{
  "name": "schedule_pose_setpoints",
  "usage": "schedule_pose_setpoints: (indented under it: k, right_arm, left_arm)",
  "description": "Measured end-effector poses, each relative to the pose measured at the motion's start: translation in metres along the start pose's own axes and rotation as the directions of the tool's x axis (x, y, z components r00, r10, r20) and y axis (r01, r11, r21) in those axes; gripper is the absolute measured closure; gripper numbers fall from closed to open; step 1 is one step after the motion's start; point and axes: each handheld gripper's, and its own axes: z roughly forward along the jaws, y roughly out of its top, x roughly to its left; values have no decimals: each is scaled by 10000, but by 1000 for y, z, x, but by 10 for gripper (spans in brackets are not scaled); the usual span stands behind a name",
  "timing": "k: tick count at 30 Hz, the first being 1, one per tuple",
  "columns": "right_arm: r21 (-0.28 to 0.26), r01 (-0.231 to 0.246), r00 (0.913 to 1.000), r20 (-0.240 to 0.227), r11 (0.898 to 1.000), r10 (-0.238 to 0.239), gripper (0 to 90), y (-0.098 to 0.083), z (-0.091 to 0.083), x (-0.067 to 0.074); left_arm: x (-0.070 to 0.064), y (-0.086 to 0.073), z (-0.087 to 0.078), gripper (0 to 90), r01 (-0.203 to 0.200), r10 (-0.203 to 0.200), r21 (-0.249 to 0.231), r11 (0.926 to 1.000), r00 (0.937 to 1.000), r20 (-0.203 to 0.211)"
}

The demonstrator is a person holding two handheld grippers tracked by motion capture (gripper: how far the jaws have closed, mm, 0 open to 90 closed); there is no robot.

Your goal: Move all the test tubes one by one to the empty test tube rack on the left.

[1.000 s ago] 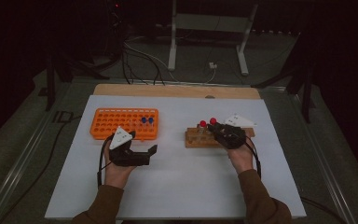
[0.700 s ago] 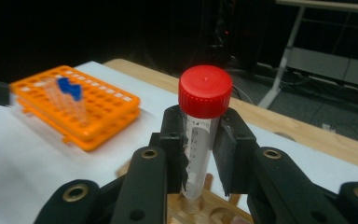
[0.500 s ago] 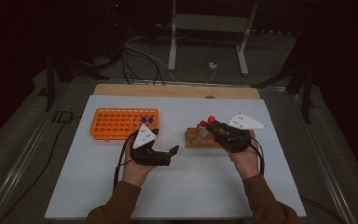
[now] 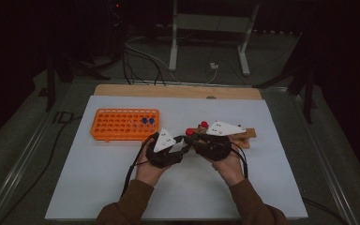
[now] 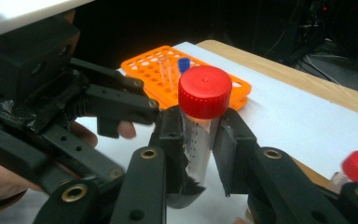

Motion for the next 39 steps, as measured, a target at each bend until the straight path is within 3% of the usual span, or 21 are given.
schedule_pose_setpoints:
  k: [3, 5, 6, 9, 12, 18, 23, 28, 30, 35, 39]
  right_arm:
    - [104, 27, 9999, -121, 9999, -25, 714, 0, 2, 1]
    - [76, 15, 9998, -179, 10000, -14, 565, -1, 0, 0]
    - [24, 15, 10000, -57, 10000, -15, 493, -1, -1, -1]
    - [-136, 28, 9998, 221, 9999, -25, 400, -2, -10, -6]
    - [-158, 14, 9976, 691, 9999, -3, 325, -7, -20, -13]
    - [-124, -249, 9913, 1293, 9996, 263, 224, -18, -35, -27]
    - [-59, -194, 9857, 1674, 9998, 201, 167, -25, -45, -31]
    - [-145, -264, 9834, 1794, 9995, 286, 163, -26, -50, -33]
    - [-156, -261, 9830, 1814, 9995, 285, 163, -27, -51, -34]
    - [-196, -234, 9822, 1859, 9995, 267, 163, -28, -53, -35]
    - [-233, -280, 9825, 1835, 9993, 318, 163, -29, -52, -35]
  left_arm:
    - [2, -2, -1, 733, -83, 82, 71, 9999, 10000, 31]
    - [5, -5, -4, 738, -11, 11, 36, 10000, 9999, -107]
    - [8, -7, -6, 739, 50, -50, 4, 10000, 9997, -228]
    - [21, -15, -19, 739, 274, -282, -124, 9995, 9967, -760]
    - [38, -23, -36, 740, 565, -603, -310, 9979, 9883, -1400]
    - [72, -32, -64, 739, 991, -1115, -620, 9931, 9628, -2461]
    - [94, -37, -78, 740, 1304, -1543, -953, 9869, 9356, -3174]
    - [112, -45, -80, 740, 1757, -2096, -1228, 9767, 9030, -3750]
    - [116, -47, -81, 740, 1866, -2237, -1311, 9736, 8938, -3888]
    - [125, -52, -78, 740, 1927, -2245, -1167, 9743, 8745, -4300]
    - [134, -59, -70, 740, 2178, -2405, -1026, 9706, 8541, -4612]
